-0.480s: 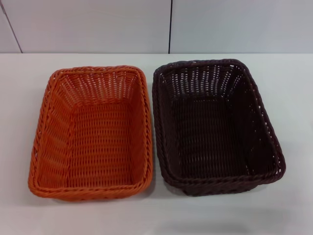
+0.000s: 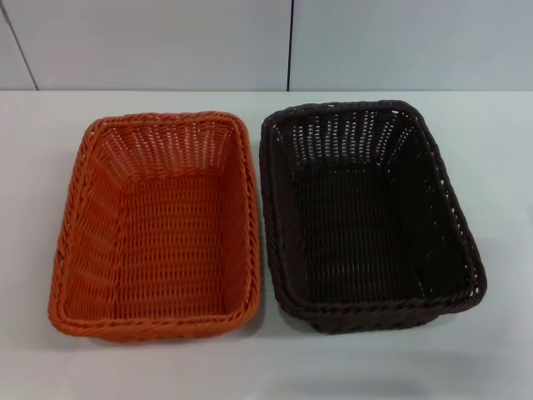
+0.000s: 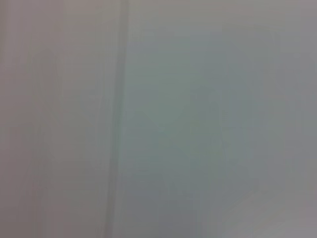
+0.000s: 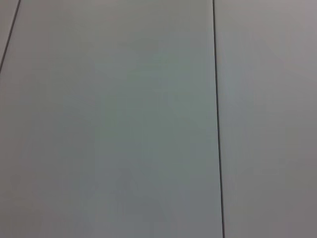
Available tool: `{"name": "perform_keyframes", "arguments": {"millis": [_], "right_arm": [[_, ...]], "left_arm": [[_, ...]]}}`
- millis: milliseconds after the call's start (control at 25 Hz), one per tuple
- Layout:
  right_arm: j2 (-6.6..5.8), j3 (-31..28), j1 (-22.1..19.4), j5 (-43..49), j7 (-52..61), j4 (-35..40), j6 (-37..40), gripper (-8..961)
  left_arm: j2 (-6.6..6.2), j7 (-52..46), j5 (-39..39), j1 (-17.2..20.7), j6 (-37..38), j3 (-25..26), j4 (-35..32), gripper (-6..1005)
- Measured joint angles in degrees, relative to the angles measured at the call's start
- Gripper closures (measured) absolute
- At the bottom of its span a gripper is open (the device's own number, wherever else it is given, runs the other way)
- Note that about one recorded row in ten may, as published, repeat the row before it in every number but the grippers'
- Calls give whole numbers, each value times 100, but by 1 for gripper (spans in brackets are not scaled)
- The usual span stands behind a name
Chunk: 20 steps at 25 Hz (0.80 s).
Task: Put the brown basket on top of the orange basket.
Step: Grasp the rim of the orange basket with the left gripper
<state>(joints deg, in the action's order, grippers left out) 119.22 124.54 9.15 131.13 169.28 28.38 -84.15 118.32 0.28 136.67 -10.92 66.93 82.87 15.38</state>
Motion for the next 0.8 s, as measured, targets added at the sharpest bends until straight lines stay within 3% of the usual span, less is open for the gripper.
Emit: {"name": "perform_keyframes", "arguments": {"millis": [160, 240, 320, 360, 400, 480, 520, 600, 720, 760, 800], "right_arm": [[-9, -4, 16, 0, 0, 0, 6, 252], [-11, -5, 28, 0, 0, 0, 18, 252], [-13, -33, 37, 0, 0, 0, 67, 251], [-13, -33, 37, 0, 0, 0, 67, 251], [-14, -45, 39, 0, 0, 0, 76, 251], [-19, -69, 43, -1, 0, 5, 84, 251], [-21, -86, 47, -50, 0, 45, 101, 251], [-22, -90, 54, -86, 0, 67, 130, 251], [-52, -107, 162, -235, 0, 113, 412, 252], [-52, -107, 162, -235, 0, 113, 412, 252], [-55, -111, 203, -295, 0, 112, 514, 252]], "left_arm": [[-120, 1, 266, -61, -217, -241, 250, 215], [-287, 0, 542, -47, -694, -215, 774, 215], [-533, -9, 936, 111, -1768, -207, 1801, 215], [-533, -9, 936, 111, -1768, -207, 1801, 215], [-630, -23, 1106, 199, -2321, -201, 2250, 215], [-788, -49, 1421, 403, -3483, -169, 3235, 215], [-848, -47, 1627, 618, -4593, -44, 4213, 215], [-848, -47, 1627, 618, -4593, -44, 4213, 215], [-717, 56, 1991, 928, -7716, 556, 6523, 215], [-717, 56, 1991, 928, -7716, 556, 6523, 215], [-626, 171, 2034, 950, -8516, 710, 7001, 215]]}}
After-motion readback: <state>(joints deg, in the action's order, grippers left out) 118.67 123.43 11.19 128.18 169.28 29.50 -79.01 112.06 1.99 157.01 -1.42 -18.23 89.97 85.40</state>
